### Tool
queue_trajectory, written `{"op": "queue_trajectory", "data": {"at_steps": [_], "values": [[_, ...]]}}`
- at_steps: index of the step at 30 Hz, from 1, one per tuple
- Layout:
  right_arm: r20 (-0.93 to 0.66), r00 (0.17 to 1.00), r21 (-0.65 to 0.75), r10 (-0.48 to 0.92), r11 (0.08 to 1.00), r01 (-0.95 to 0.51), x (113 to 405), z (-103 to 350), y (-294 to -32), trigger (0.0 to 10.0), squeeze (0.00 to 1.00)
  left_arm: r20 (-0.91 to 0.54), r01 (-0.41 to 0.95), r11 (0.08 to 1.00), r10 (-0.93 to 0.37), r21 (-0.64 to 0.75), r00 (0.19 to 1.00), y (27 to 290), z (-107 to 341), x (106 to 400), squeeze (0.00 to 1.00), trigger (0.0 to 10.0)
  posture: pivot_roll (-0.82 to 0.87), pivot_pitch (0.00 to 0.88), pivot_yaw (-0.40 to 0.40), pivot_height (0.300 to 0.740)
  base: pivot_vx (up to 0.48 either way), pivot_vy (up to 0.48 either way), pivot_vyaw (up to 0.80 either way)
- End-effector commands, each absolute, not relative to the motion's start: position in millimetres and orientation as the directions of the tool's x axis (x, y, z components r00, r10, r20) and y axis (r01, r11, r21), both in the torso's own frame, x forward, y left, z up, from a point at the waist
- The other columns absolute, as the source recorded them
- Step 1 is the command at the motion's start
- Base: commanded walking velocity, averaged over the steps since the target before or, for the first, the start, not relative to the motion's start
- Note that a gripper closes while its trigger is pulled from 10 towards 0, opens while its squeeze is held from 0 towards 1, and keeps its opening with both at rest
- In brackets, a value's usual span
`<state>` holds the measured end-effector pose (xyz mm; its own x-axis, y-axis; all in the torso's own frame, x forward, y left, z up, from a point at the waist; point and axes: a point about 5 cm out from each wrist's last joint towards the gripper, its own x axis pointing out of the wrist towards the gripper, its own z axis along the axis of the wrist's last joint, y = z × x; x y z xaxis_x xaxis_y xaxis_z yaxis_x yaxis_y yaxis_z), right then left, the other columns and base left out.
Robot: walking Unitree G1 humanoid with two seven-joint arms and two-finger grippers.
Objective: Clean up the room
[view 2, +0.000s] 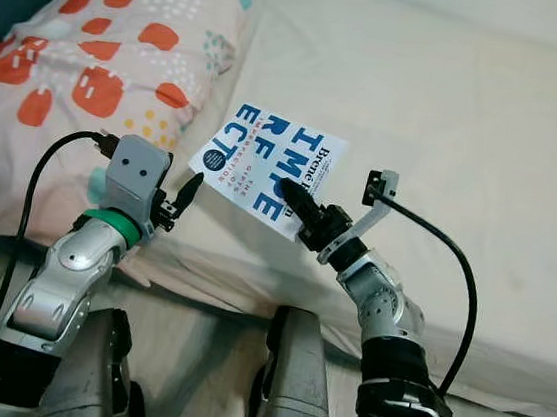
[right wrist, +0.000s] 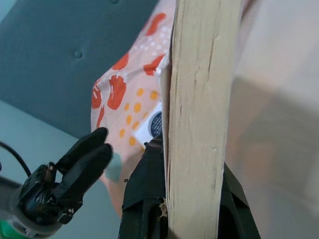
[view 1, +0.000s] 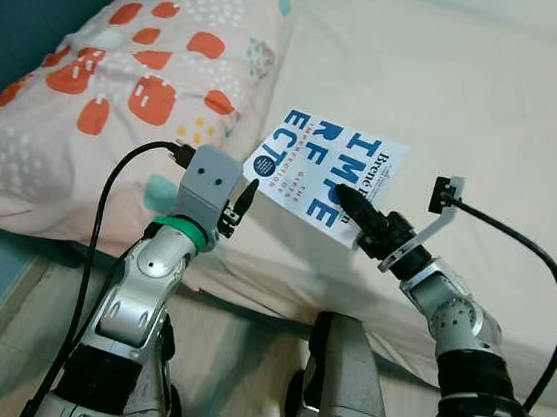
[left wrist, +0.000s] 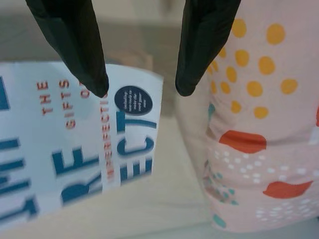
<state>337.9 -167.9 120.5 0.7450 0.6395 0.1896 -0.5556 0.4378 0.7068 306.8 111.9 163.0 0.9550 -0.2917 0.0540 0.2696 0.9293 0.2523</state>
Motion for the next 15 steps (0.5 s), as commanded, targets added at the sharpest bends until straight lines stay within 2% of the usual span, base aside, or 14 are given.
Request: {"op": "queue_trajectory", "data": {"at_steps": [1, 4, 6, 14, 15], "values": [[0.216, 0.744, 0.769, 0.632, 0.360, -0.528, 339, 116, -173, 10.0, 0.00, 0.024, 0.276, 0.927, -0.291, 0.256, 0.956, 114, 158, 302, 0.00, 10.0, 0.04, 0.141, 0.023, 0.546, 0.000, 0.000, 0.00], [0.182, 0.757, 0.795, 0.628, 0.359, -0.490, 341, 111, -174, 10.0, 0.00, 0.020, 0.274, 0.926, -0.289, 0.259, 0.957, 115, 157, 300, 0.00, 10.0, 0.05, 0.150, 0.021, 0.546, 0.000, 0.000, 0.00], [0.129, 0.755, 0.792, 0.643, 0.391, -0.469, 344, 109, -174, 10.0, 0.00, 0.017, 0.270, 0.926, -0.285, 0.262, 0.959, 117, 157, 299, 0.00, 10.0, 0.06, 0.154, 0.019, 0.546, 0.000, 0.000, 0.00], [0.077, 0.749, 0.773, 0.658, 0.435, -0.462, 346, 107, -175, 10.0, 0.00, 0.014, 0.266, 0.927, -0.279, 0.264, 0.960, 119, 157, 298, 0.00, 10.0, 0.06, 0.157, 0.018, 0.546, 0.000, 0.000, 0.00], [0.006, 0.731, 0.736, 0.682, 0.492, -0.465, 347, 104, -178, 10.0, 0.00, 0.011, 0.264, 0.927, -0.277, 0.266, 0.961, 120, 157, 297, 0.00, 10.0, 0.07, 0.167, 0.016, 0.546, 0.000, 0.000, 0.00]]}}
